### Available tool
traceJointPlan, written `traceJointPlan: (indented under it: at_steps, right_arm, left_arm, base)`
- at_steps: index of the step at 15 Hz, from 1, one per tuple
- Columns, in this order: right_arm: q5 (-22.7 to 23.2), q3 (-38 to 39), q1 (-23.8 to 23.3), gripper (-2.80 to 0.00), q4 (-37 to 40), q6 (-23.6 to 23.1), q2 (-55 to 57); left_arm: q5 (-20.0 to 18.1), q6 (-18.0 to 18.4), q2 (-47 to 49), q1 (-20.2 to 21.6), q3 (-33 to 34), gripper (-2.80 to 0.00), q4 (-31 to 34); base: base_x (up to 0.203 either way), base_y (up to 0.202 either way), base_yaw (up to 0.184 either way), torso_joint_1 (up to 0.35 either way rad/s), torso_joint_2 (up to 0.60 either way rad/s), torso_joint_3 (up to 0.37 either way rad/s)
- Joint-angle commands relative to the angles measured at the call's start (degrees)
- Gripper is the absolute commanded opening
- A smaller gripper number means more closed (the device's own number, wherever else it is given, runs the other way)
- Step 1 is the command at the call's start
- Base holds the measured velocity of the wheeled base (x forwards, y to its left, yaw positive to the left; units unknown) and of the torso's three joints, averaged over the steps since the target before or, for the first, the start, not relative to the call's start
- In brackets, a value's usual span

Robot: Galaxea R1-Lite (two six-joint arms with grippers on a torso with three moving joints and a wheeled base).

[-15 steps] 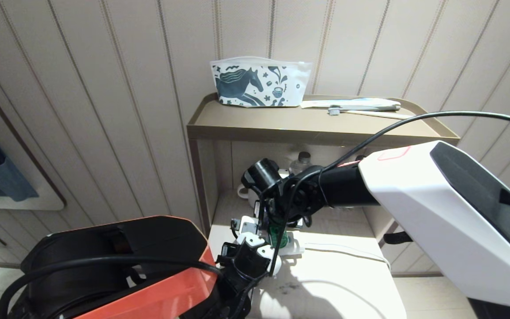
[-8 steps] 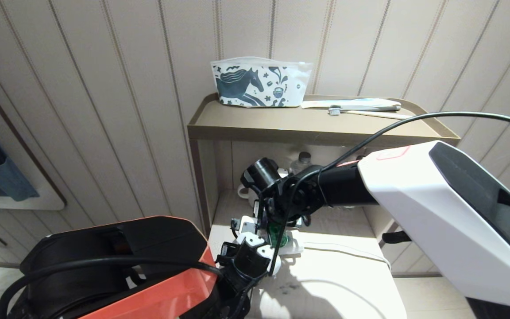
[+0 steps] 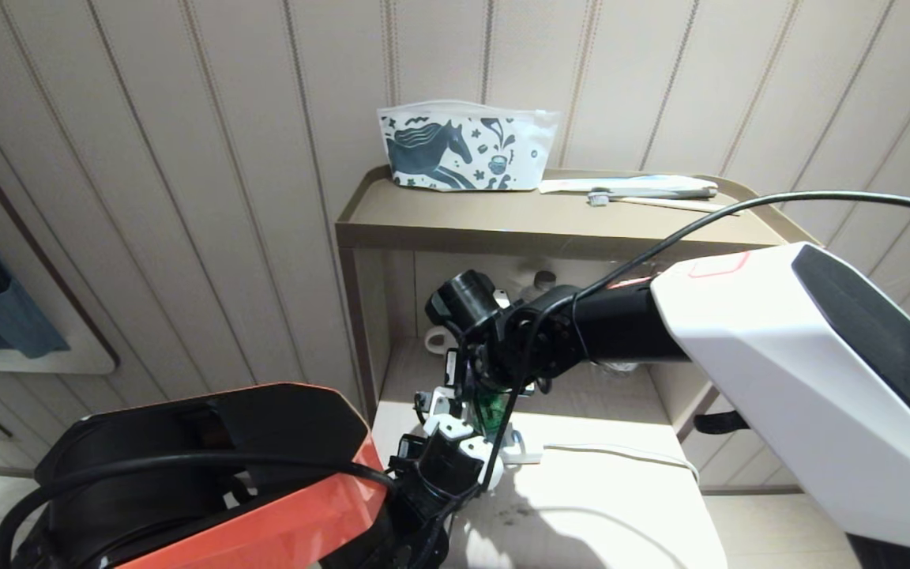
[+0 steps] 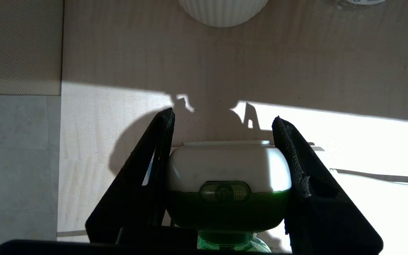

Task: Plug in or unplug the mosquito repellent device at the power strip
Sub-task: Hold the socket with your left hand and unplug it with your right hand, then place the mosquito repellent liquid on the table

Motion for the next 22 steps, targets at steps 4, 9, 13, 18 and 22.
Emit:
traceJointPlan:
  at_steps: [4,9,13,18,22]
  right_arm:
    - [-0.28,1.07,-0.07,-2.80,0.38,0.13,-2.69]
    - [-0.29,4.75,-0.65,-2.80,0.30,0.17,-6.64]
    - [-0.29,6.03,-1.31,-2.80,0.30,0.12,-8.26]
    - [-0.20,7.49,-1.44,-2.80,0.33,0.12,-9.88]
    - [-0.20,9.89,-0.87,-2.80,0.21,0.12,-10.37]
  left_arm:
    - [0.77,0.28,-5.76,-1.59,0.07,-2.80,0.83]
    - [0.80,1.77,-14.88,1.89,4.55,-2.80,3.76]
    - [0.75,2.94,-15.31,7.02,10.91,-2.80,2.77]
    - [0.71,4.76,-14.03,10.56,17.20,-2.80,-4.26]
    - [0.80,4.81,-13.29,11.38,13.46,-2.80,-4.42]
  base:
    - [0.000,0.000,0.000,0.000,0.00,0.000]
    - [0.000,0.000,0.000,0.000,0.00,0.000]
    - [0.000,0.000,0.000,0.000,0.00,0.000]
    - [0.000,0.000,0.000,0.000,0.00,0.000]
    - [0.000,0.000,0.000,0.000,0.00,0.000]
